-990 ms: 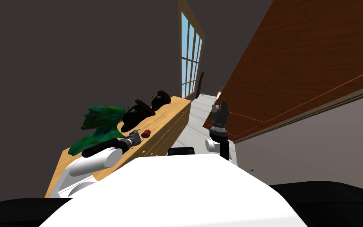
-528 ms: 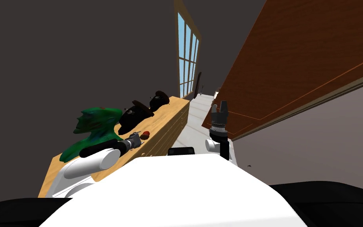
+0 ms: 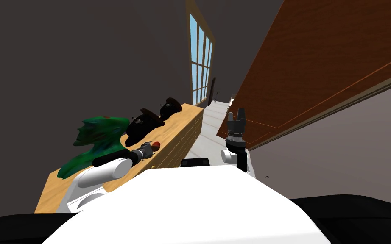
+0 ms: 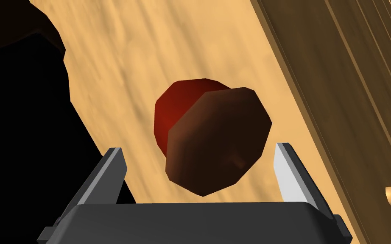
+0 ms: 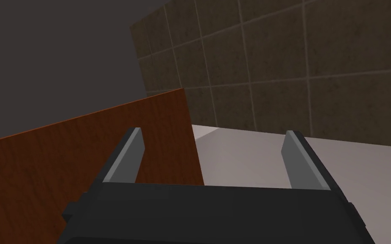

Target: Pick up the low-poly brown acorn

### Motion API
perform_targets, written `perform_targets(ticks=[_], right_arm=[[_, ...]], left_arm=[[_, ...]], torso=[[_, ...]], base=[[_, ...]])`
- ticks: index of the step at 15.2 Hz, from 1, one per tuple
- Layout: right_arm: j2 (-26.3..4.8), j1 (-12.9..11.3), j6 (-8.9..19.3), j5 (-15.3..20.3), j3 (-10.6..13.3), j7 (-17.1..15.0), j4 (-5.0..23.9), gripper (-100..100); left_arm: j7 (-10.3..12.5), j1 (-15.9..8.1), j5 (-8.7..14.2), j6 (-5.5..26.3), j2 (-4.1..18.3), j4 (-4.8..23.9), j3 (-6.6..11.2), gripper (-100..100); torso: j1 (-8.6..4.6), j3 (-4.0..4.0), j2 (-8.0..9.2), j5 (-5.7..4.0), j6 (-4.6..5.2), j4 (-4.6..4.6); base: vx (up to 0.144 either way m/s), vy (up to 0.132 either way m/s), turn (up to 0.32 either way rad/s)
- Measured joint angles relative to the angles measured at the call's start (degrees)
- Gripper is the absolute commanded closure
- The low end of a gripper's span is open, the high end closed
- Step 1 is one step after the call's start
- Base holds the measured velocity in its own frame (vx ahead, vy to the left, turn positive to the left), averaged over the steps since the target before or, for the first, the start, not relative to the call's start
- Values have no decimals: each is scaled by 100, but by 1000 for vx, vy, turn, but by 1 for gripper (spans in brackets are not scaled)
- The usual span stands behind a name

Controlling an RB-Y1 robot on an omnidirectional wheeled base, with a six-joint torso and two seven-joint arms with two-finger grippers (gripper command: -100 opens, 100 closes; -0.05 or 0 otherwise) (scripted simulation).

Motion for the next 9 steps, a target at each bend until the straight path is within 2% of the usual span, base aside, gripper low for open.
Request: perform_targets(ticks=[5, 9], right_arm=[[0, 0, 0, 0, 0, 0, 0, 0], [0, 0, 0, 0, 0, 0, 0, 0]], left_arm=[[0, 0, 0, -1, 0, -1, 0, 100], [62, 110, 96, 190, 8, -303, 72, 100]], torso=[[3, 2, 3, 1, 0, 1], [7, 8, 13, 0, -3, 3]], base=[[-1, 1, 3], [-8, 13, 32]])
